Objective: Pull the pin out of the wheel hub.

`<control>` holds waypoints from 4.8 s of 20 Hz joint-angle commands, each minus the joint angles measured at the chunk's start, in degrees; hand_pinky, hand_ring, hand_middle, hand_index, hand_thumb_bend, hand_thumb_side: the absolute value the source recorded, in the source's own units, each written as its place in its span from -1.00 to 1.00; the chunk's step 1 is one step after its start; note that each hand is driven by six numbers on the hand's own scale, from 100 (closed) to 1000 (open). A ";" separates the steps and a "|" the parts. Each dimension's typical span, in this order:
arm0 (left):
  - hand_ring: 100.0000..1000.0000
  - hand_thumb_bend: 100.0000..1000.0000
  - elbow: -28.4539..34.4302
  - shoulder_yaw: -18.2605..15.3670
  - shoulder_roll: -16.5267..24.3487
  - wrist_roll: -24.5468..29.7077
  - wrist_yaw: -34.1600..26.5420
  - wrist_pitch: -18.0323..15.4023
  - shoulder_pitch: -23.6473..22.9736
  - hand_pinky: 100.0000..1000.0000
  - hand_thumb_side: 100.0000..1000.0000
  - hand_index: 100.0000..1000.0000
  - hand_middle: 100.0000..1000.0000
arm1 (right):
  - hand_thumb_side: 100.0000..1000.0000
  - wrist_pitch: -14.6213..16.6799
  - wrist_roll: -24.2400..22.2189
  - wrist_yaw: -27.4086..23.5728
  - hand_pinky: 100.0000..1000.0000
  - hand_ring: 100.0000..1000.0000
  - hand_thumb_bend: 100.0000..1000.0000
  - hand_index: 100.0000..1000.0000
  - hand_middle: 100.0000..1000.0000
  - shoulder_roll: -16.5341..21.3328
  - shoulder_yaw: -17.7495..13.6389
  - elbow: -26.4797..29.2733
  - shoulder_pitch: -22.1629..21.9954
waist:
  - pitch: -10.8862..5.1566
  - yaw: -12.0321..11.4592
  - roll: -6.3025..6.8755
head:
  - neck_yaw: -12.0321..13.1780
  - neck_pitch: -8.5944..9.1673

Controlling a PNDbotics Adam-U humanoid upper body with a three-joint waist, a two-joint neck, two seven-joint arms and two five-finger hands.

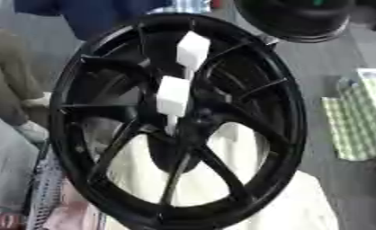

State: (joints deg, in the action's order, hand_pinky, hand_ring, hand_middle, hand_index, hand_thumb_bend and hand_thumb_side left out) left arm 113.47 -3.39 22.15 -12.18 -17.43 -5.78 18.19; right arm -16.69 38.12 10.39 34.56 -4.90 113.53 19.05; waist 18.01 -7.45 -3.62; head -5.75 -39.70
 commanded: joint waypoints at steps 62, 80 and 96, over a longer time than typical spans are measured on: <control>0.11 -1.00 1.12 0.89 5.40 1.01 1.38 0.60 1.03 0.22 0.40 0.57 0.08 | -0.26 -17.60 -87.27 -4.54 0.66 0.75 -1.00 0.63 0.64 32.25 24.61 1.06 38.92 | 0.53 -7.40 -9.32 | -4.08 2.51; 0.11 -1.00 1.12 1.15 5.07 1.48 1.08 0.62 1.66 0.22 0.40 0.57 0.08 | -1.00 -10.63 -88.90 -0.98 0.78 0.87 -0.44 0.78 0.75 28.56 30.30 1.06 42.71 | 1.82 -7.58 -8.46 | -8.77 2.66; 0.11 -1.00 1.12 1.24 4.74 1.67 1.22 0.69 1.97 0.22 0.42 0.57 0.08 | -1.00 -7.68 -87.11 3.99 0.78 0.87 -0.42 0.78 0.75 26.77 32.07 1.06 43.86 | 3.83 -8.75 -8.74 | -8.03 3.69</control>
State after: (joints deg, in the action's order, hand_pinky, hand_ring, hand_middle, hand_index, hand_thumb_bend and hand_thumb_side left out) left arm 113.47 -2.01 26.23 -10.68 -16.15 -5.03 19.45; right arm -23.45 -47.92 13.54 60.47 27.64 114.23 62.00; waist 22.91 -16.25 -12.92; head -13.94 -36.90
